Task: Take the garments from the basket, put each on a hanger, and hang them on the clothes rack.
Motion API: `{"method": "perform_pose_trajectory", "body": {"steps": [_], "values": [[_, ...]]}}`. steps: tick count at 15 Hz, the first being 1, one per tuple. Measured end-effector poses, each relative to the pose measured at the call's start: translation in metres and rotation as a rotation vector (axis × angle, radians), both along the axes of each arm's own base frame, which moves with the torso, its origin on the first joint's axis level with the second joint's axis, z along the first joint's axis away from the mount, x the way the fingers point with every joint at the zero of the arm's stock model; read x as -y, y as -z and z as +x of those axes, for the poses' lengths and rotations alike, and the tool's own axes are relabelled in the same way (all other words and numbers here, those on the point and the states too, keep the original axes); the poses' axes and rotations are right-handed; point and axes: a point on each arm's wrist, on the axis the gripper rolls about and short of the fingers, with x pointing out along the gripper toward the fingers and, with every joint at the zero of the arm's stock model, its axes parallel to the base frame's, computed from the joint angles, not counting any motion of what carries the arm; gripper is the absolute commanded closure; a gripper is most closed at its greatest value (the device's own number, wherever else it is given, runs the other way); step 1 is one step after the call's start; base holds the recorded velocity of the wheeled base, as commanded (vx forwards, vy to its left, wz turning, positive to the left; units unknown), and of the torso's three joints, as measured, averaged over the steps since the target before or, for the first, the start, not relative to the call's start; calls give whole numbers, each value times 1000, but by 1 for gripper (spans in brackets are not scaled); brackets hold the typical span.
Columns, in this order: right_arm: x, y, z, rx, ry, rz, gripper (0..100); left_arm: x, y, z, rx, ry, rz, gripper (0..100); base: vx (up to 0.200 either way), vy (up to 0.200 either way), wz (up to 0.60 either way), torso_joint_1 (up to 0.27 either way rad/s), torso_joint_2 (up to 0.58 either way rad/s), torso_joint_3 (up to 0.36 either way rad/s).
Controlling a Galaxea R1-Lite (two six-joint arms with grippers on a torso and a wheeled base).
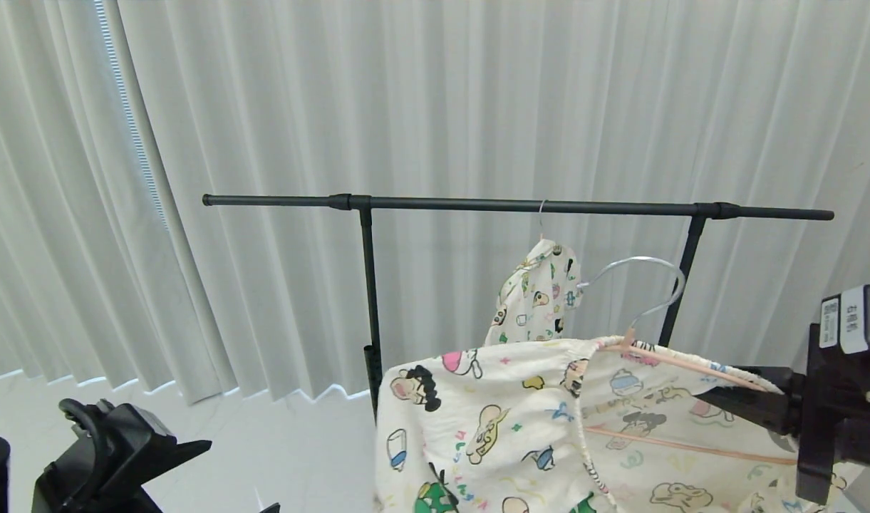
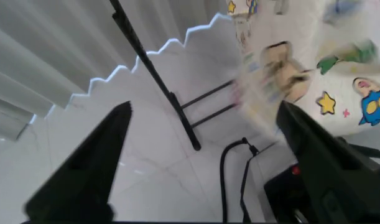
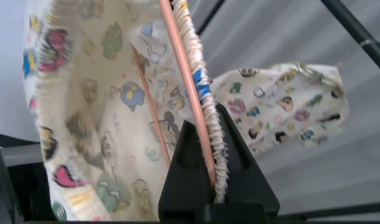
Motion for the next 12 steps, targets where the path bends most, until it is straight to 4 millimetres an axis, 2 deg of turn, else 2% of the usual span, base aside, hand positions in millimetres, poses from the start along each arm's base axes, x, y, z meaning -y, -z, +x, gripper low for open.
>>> {"method": "perform_pose_trajectory", "body": {"steps": [5,10,12], "values": [[42,8,-1,-75,289,-58,100,-4,-27,10,97,-114,-60,0,0,0,0,0,0,0],[93,14,-22,-182,685,-73,100,-16,-32,16,120,-255,-44,0,0,0,0,0,0,0],[106,14,-29,-196,816,-63,100,-18,-32,16,126,-282,-34,0,0,0,0,0,0,0]]}}
